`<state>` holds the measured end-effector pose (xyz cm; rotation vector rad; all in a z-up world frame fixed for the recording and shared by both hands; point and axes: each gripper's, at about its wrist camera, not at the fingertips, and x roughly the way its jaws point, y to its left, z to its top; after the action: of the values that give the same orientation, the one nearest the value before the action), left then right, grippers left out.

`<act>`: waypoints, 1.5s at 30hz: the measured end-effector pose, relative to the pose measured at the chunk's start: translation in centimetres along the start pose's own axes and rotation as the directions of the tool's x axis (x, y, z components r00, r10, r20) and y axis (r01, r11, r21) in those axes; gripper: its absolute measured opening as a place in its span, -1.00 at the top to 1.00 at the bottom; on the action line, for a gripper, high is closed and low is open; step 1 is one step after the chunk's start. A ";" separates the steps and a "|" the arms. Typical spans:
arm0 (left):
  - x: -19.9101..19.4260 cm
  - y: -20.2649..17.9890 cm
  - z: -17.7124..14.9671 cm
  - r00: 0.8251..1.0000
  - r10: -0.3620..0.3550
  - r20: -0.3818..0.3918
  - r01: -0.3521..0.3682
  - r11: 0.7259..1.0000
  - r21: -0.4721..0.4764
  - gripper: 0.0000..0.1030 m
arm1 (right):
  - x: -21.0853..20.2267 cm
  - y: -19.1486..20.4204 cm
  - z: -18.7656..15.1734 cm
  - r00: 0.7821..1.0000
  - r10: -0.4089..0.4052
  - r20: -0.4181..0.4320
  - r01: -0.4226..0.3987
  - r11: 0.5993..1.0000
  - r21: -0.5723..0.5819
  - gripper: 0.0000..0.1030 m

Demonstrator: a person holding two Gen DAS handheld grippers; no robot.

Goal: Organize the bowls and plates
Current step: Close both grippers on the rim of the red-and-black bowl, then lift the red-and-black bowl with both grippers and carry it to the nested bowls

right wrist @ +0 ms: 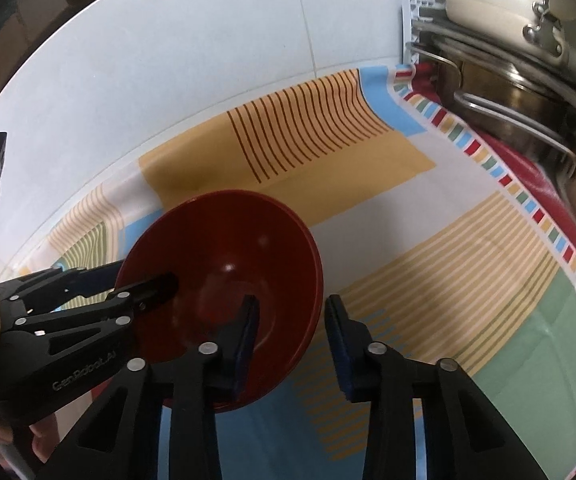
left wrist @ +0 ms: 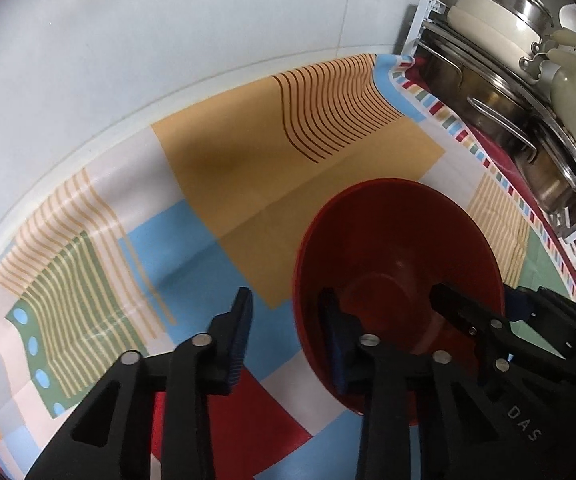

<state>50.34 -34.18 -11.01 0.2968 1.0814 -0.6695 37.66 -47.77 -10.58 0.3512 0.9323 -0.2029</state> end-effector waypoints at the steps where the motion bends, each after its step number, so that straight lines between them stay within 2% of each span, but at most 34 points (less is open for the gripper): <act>1: 0.0 -0.1 0.0 1.000 -0.007 -0.003 0.007 1.000 0.000 0.47 | 0.1 0.0 0.0 1.000 0.001 -0.001 -0.001 1.000 0.003 0.41; 7: 0.1 -0.7 0.1 1.000 -0.012 -0.010 0.012 1.000 0.016 0.75 | 0.3 0.0 -0.1 1.000 -0.001 -0.005 0.001 1.000 0.009 0.57; 15: -0.5 -0.6 -0.1 1.000 -0.006 -0.005 0.006 1.000 -0.003 0.76 | 0.2 -0.2 0.0 1.000 0.002 -0.014 -0.001 0.999 0.040 0.66; 24: -3.8 -0.6 -1.0 1.000 0.003 0.029 -0.002 1.000 -0.026 0.76 | -1.9 0.4 -0.2 1.000 0.013 0.004 -0.013 0.999 0.033 0.66; 45: -14.3 -1.2 -7.5 0.988 0.043 0.148 -0.022 0.990 -0.137 0.76 | -10.7 5.1 -3.4 0.994 0.096 0.059 -0.091 0.992 -0.082 0.66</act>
<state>39.94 -26.02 -1.67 0.1446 0.9698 -0.5774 30.55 -41.55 -2.68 0.3126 0.8574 -0.0900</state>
